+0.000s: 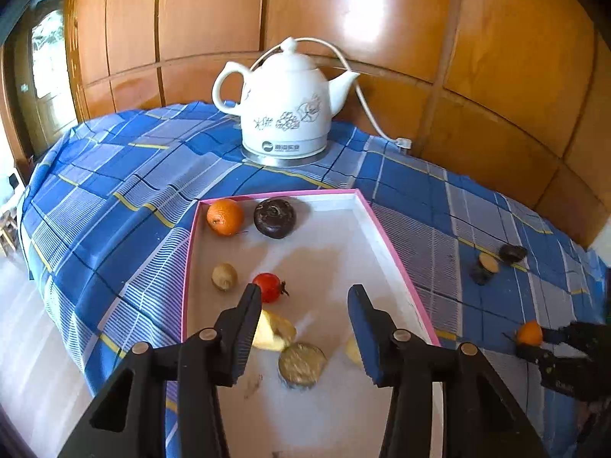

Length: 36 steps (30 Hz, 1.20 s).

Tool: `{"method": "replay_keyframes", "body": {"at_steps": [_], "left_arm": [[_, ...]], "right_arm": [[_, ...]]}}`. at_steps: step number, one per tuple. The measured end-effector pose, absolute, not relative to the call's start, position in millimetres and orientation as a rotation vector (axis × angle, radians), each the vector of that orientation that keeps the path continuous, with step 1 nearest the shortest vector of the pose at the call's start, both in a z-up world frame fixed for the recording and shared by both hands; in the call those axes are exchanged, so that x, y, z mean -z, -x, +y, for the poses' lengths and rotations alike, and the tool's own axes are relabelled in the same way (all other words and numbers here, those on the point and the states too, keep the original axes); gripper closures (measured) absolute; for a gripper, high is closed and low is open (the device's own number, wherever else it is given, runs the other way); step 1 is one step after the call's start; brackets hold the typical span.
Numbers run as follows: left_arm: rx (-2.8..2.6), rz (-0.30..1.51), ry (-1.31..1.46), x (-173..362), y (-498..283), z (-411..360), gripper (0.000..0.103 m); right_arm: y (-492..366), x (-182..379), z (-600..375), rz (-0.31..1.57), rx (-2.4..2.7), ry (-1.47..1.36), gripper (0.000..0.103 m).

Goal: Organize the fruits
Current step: 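Withdraw the left gripper from the tomato above the tray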

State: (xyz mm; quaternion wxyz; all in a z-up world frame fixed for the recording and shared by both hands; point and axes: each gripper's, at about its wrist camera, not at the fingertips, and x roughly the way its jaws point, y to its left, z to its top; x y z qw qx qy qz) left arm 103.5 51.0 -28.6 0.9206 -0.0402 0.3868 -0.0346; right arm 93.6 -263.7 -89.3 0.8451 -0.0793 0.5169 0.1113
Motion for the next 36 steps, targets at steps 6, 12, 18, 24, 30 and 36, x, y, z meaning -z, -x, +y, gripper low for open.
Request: {"method": "replay_keyframes", "body": {"at_steps": [6,12,18,24,30,36], "left_arm": [[0.084,0.772,0.075,22,-84,46,0.053],[0.083,0.763,0.074,18,-71,45,0.047],[0.064,0.761,0.086,17,-64,48,0.038],[0.053,0.764,0.091,18,-58,52,0.033],[0.041,0.773,0.114,21,-55,59,0.032],[0.025,0.767,0.122,23,-51,68,0.032]], "right_arm": [[-93,89,-263,1.088,-0.23,0.174,0.063],[-92,89,-262,1.087,-0.226,0.177,0.063],[-92,89,-262,1.086,-0.226,0.183,0.063],[-91,89,-262,1.084,-0.223,0.188,0.063],[-90,94,-261,1.102,-0.223,0.187,0.063],[-90,94,-263,1.099,-0.221,0.168,0.063]]}}
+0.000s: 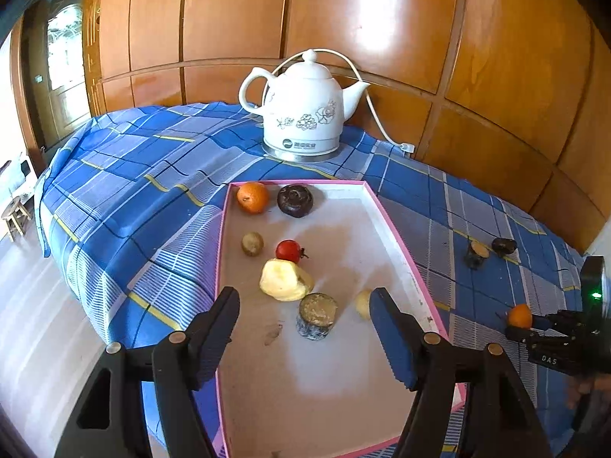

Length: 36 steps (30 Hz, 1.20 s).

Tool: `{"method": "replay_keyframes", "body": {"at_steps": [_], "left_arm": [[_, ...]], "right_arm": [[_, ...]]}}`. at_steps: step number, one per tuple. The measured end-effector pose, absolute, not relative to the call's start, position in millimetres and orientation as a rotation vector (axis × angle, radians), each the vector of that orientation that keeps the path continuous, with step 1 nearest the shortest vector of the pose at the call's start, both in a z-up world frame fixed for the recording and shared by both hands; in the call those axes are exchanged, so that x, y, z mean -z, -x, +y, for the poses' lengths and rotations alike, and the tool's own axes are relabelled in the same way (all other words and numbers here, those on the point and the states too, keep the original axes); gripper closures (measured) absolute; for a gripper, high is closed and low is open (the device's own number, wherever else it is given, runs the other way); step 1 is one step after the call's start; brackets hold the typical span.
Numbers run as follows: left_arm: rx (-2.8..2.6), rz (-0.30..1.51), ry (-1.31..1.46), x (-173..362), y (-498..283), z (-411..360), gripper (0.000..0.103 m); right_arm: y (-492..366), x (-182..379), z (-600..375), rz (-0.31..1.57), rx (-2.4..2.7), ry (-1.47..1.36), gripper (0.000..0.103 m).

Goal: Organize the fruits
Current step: 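Withdraw the left gripper from the tomato above the tray, then grasp the orange with the right gripper, carry it into the tray, release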

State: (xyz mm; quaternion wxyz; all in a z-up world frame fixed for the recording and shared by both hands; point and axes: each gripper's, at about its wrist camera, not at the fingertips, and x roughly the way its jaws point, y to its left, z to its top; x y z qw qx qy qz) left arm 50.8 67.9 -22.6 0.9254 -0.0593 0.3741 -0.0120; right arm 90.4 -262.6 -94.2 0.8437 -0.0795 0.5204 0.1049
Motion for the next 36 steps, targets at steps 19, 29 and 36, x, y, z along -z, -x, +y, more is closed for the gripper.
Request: {"method": "replay_keyframes", "body": {"at_steps": [19,29,36], "left_arm": [[0.02,0.774,0.139,33,-38,87,0.032],[0.024,0.773,0.159,34,-37,92,0.032],[0.01,0.763,0.17,33,-34,100,0.032]], "right_arm": [[-67,90,-242,1.119,-0.229,0.166,0.064],[-61,75,-220,1.08,-0.276,0.118,0.064],[-67,47,-187,1.014,-0.363,0.085,0.064]]}}
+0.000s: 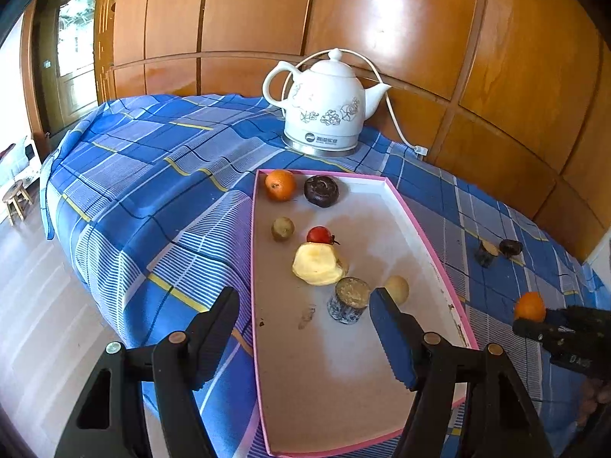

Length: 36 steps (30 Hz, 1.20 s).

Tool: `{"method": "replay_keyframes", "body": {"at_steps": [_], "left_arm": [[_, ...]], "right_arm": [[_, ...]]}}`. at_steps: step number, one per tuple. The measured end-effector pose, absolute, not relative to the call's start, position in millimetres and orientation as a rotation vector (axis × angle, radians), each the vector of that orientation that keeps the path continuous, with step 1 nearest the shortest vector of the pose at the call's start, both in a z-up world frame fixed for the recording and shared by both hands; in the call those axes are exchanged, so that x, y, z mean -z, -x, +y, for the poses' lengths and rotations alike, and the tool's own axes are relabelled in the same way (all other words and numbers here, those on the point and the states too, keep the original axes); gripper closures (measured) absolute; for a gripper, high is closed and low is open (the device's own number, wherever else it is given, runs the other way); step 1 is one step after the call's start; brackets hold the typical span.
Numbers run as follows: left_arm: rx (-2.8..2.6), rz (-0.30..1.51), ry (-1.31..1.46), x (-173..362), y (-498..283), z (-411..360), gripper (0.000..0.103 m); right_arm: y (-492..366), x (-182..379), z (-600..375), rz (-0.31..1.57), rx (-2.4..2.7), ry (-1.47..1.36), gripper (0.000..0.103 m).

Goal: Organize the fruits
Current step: 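Grasp the orange with the right gripper, carry it into the tray, release, then withdraw the right gripper from the tray toward the remaining pieces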

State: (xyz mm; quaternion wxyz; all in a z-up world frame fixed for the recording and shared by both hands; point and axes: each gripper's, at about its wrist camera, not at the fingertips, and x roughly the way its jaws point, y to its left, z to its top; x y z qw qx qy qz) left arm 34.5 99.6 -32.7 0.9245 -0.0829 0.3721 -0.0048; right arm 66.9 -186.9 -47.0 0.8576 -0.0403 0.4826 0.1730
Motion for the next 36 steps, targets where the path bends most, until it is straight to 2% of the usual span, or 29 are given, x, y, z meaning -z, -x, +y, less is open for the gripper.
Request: {"method": "replay_keyframes", "body": {"at_steps": [9,17,36], "left_arm": [[-0.01,0.765,0.191,35,-35,111,0.032],[-0.016,0.78,0.204,40,-36,117,0.032],[0.018,0.784,0.17,38,-35,103,0.032]], "right_arm": [[-102,23,-111,0.978,-0.505,0.081,0.064],[-147,44,-70,1.037,-0.48,0.072,0.062],[-109,42,-139,1.026,-0.394,0.033,0.061]]}}
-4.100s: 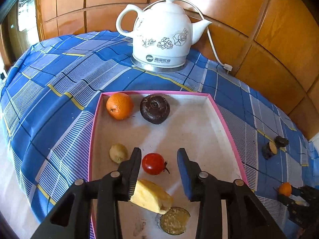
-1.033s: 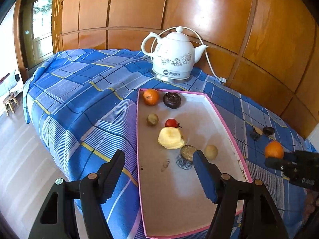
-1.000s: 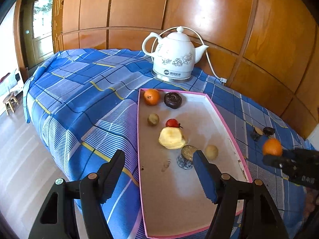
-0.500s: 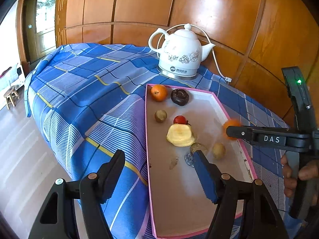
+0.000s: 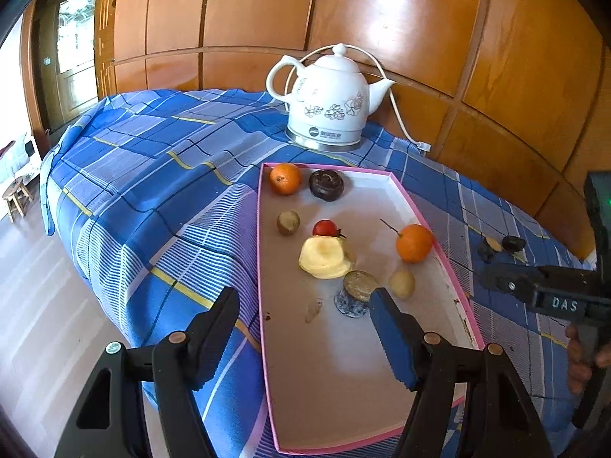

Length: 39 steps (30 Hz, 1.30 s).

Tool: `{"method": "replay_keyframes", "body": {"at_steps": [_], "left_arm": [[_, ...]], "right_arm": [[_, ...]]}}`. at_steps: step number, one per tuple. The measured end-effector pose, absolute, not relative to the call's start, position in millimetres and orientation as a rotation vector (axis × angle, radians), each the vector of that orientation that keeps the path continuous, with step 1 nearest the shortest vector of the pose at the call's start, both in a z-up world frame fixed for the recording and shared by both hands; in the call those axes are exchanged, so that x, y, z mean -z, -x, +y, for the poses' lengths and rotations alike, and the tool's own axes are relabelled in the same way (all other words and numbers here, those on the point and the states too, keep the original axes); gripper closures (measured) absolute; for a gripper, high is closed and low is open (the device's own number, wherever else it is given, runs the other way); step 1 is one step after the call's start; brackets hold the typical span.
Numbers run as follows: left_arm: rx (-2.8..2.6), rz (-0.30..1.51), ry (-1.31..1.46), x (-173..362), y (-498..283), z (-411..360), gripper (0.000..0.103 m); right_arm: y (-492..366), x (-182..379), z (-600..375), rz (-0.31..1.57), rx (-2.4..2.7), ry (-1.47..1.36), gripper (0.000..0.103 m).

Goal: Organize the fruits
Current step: 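Withdraw the right gripper from the tray toward the remaining pieces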

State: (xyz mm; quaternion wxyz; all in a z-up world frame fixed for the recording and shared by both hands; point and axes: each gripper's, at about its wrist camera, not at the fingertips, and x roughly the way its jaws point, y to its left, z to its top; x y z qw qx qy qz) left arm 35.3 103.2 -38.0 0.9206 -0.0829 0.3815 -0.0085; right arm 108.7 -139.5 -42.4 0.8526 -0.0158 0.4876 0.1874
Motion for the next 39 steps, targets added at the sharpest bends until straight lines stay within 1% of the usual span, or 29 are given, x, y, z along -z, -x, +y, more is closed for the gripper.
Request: {"method": "replay_keyframes", "body": {"at_steps": [19,31,39], "left_arm": [[0.066,0.776,0.089,26,-29,73,0.032],[0.099,0.791,0.041,25,-30,52,0.032],[0.121,0.8,0.007,25,-31,39,0.032]], "right_arm": [[-84,38,-221,1.018,-0.267,0.035,0.061],[-89,28,-284,0.998,-0.148,0.016,0.061],[-94,34,-322,1.002,-0.073,-0.009,0.061]]}}
